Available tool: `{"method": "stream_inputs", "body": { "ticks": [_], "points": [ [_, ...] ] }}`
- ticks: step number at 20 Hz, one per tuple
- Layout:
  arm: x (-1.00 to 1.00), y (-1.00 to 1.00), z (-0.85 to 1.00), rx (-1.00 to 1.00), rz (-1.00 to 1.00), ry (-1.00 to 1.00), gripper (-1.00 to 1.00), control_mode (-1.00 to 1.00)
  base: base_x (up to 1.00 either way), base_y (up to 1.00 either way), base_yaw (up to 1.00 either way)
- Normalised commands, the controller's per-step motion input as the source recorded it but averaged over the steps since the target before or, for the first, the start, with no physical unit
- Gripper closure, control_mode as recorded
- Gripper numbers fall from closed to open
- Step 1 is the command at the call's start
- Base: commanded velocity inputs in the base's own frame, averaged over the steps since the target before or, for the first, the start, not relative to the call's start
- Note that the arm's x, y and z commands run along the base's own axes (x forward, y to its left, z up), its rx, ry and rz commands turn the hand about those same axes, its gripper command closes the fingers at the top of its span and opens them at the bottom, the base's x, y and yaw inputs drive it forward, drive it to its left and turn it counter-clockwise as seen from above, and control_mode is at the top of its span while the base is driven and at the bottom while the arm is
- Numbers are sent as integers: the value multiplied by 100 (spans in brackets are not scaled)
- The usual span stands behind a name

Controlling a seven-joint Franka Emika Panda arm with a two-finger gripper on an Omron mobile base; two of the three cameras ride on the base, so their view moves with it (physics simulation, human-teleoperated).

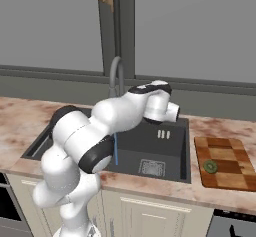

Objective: Pick the kiwi from the sink and place it on the cutting board to airdry. Then turn off the sink faucet.

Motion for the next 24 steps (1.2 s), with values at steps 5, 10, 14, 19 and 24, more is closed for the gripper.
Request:
{"method": "stream_inputs", "body": {
  "ticks": [5,10,14,19,24],
  "points": [
    [-3,-49,-7,1,2,0,-100,-100,0,0,0],
    [9,-19,-11,4,4,0,-100,-100,0,0,0],
    [29,0,-11,3,4,0,-100,-100,0,0,0],
    [25,-2,-11,2,5,0,-100,-100,0,0,0],
    [13,-21,-8,3,4,0,-100,-100,0,0,0]
  ]
}}
